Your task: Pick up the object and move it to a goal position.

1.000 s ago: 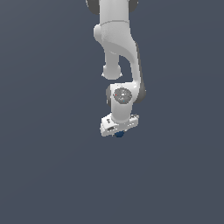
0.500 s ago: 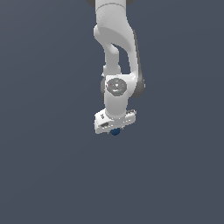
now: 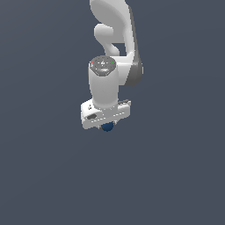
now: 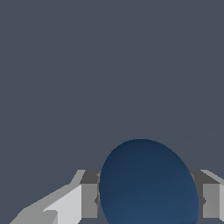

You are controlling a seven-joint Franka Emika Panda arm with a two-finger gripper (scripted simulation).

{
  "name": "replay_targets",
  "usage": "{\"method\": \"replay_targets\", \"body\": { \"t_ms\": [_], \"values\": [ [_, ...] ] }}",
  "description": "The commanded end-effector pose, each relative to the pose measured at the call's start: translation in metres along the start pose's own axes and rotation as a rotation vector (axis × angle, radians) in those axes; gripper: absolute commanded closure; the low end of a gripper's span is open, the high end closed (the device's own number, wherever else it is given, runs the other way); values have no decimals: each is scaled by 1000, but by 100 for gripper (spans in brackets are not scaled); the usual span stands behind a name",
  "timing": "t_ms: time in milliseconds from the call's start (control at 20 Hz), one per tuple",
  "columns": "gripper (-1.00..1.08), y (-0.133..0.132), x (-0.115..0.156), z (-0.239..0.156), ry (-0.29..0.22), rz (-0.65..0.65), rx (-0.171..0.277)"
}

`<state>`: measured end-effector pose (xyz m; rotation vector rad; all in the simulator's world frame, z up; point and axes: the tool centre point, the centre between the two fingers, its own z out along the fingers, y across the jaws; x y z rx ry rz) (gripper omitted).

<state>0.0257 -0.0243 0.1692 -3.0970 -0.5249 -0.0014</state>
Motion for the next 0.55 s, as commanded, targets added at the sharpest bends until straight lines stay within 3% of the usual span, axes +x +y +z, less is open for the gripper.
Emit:
{"method": "replay_targets", "body": {
  "t_ms": [0,500],
  "values": [
    [108,8,1,-16,-1,-1,1],
    [108,21,5,-38,-1,-1,0]
  ]
}}
